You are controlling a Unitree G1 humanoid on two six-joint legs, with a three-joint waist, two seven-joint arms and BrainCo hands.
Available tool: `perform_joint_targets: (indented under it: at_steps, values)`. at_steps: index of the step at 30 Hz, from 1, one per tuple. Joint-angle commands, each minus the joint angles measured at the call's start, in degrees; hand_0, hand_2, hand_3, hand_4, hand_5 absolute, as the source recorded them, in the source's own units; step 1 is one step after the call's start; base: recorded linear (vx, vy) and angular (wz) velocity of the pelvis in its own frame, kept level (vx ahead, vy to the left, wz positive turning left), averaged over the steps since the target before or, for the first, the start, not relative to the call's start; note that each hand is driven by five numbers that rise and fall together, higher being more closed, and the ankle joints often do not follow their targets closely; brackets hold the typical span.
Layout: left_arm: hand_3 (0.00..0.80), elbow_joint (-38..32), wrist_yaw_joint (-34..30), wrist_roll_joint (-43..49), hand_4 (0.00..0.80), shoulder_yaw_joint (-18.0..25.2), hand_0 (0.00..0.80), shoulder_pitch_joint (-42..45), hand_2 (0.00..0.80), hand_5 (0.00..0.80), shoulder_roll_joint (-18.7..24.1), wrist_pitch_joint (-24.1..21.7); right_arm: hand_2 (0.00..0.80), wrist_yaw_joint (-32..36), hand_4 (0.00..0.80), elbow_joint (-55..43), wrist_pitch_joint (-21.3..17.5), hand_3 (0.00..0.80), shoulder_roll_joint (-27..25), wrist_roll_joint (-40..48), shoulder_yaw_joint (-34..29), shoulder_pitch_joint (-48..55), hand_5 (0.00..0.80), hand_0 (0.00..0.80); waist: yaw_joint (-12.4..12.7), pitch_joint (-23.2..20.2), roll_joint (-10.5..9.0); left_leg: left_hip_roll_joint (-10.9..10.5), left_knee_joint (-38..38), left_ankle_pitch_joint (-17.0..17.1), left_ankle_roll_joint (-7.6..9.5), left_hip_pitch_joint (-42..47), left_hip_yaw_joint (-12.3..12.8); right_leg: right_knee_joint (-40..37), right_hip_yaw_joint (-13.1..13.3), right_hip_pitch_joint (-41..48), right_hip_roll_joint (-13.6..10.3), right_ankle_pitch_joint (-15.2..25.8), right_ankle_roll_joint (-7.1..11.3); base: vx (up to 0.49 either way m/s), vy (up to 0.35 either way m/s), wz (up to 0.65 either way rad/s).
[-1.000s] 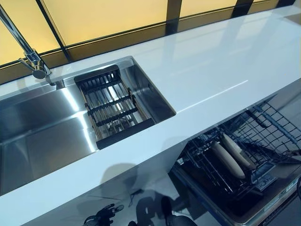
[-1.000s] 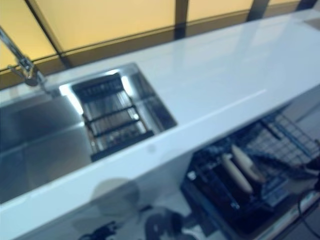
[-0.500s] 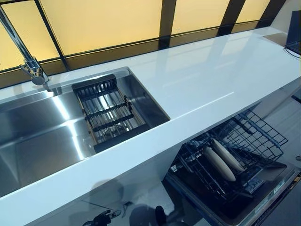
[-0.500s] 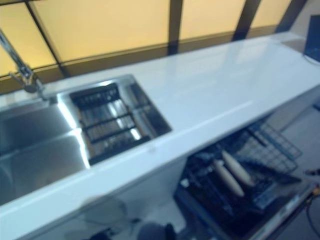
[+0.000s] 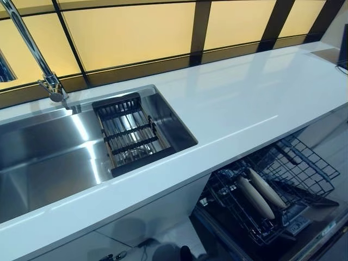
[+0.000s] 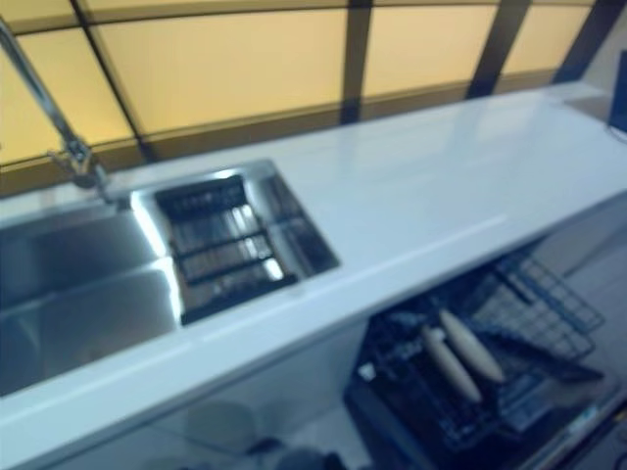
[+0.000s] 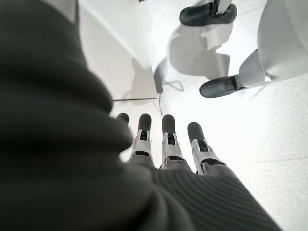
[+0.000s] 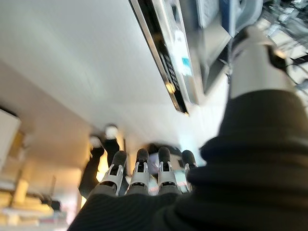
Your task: Take plates into dishwasher
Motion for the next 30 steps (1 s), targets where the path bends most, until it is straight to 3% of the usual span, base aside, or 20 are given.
perform_joint_targets:
  at_steps: [1,2,4,7,10,16,21,24,26,27,30]
  values:
    - [0.000,1.86,-0.01,-2.68,0.000,0.97,0.000,-3.87,0.000,0.000,-0.26,-2.60,0.000,2.46,0.000,3.63,-1.45,0.000,-3.36,0.03,0.63,-6.68,0.000,0.000,3.92,3.10,-4.49,-0.97,20.20,-6.31,2.67,-1.95,-6.08,0.26,-0.62,5.66,-0.50,-5.40,1.40,-0.266,0.124,-0.21]
    - [0.000,1.51,0.04,-3.02,0.000,0.77,0.000,-4.16,0.000,0.000,-0.57,-2.76,0.000,3.17,0.000,4.26,-1.80,0.000,-3.72,-0.41,1.44,-7.45,0.000,0.000,4.46,3.51,-4.40,-1.98,24.93,-6.80,3.20,-3.58,-8.25,0.26,0.25,5.11,-0.35,-4.71,1.11,-0.334,0.197,-0.30]
    - [0.000,-0.15,0.80,-3.02,0.000,0.13,0.000,-4.60,0.000,0.000,-1.10,-2.00,0.000,4.57,0.000,4.92,-1.78,0.000,-3.57,-0.70,3.50,-9.24,0.000,0.000,4.69,5.04,-3.66,-4.55,20.37,-11.79,5.31,-3.19,-10.79,3.83,2.46,1.90,0.16,-4.11,2.05,-0.400,0.260,-0.51]
    - [0.000,0.44,1.48,-3.19,0.000,-1.57,0.000,-6.38,0.000,0.000,1.05,-1.98,0.000,5.66,0.000,6.99,-3.49,0.000,-3.00,-1.74,5.13,-11.28,0.000,0.000,4.38,6.80,-2.99,-5.81,13.00,-12.24,7.82,-1.20,-10.06,5.98,2.72,-4.20,0.43,-1.41,4.86,-0.448,0.210,-0.41]
    - [0.000,0.54,3.19,-3.15,0.000,-1.79,0.000,-6.71,0.000,0.000,2.84,-3.17,0.000,5.02,0.000,9.25,-4.99,0.000,-2.32,-0.34,6.46,-11.69,0.000,0.000,5.09,8.69,-3.44,-6.76,13.74,-13.02,8.74,-2.93,-10.65,4.28,2.91,-6.46,-0.43,1.80,6.34,-0.425,0.098,0.04]
    - [0.000,0.40,4.52,-5.15,0.000,0.35,0.000,-6.08,0.000,0.000,4.32,-3.85,0.000,6.28,0.000,10.85,-4.81,0.000,-3.67,-0.21,6.46,-12.67,0.000,0.000,6.37,9.27,-3.66,-7.51,17.27,-14.42,9.44,-5.08,-9.68,0.49,1.00,-4.94,-1.37,1.64,6.82,-0.302,0.085,-0.01]
    - [0.000,0.25,4.41,-2.81,0.000,-1.71,0.000,-7.17,0.000,0.000,4.11,-4.70,0.000,7.31,0.000,10.76,-4.37,0.000,-4.23,-1.42,6.94,-12.18,0.000,0.000,5.63,10.09,-3.56,-7.72,20.64,-16.34,10.67,-5.71,-8.03,5.16,2.36,-6.71,-2.01,2.09,6.74,-0.254,0.158,0.03]
    - [0.000,0.24,4.53,0.14,0.000,-2.64,0.000,-6.87,0.000,0.000,3.97,-3.54,0.000,9.27,0.000,10.88,-5.23,0.000,-3.79,-2.54,6.53,-9.97,0.000,0.000,5.44,10.36,-3.82,-8.17,17.72,-14.42,10.03,-3.81,-6.77,3.15,-0.05,-6.62,-2.21,3.55,7.87,-0.137,0.137,-0.10]
    - [0.000,-0.83,4.98,0.88,0.000,-2.24,0.000,-5.68,0.000,0.000,4.53,-2.27,0.000,9.86,0.000,9.49,-4.80,0.000,-2.64,-3.66,7.02,-9.60,0.000,0.000,6.27,10.32,-3.49,-7.20,13.13,-11.42,8.72,-1.71,-4.66,7.17,-5.52,-7.45,-2.80,5.34,9.08,-0.107,0.060,-0.38]
    - [0.000,-1.13,4.75,1.44,0.000,-1.69,0.000,-5.02,0.000,0.000,4.99,-1.48,0.000,10.30,0.000,8.50,-4.25,0.000,-1.95,-4.14,6.93,-9.45,0.000,0.000,6.30,10.14,-2.92,-6.61,9.81,-9.88,8.80,-0.30,-3.94,10.27,-6.89,-7.66,-3.25,4.83,9.29,-0.113,0.053,-0.68]
    - [0.000,-0.89,4.42,0.39,0.000,-0.96,0.000,-3.84,0.000,0.000,6.32,-0.24,0.000,9.99,0.000,7.35,-3.13,0.000,0.18,-4.04,7.43,-9.65,0.000,0.000,6.27,8.92,-1.36,-5.43,3.84,-6.21,9.29,0.65,-4.86,19.17,-6.49,-7.02,-4.64,2.00,7.64,-0.119,0.024,-0.65]
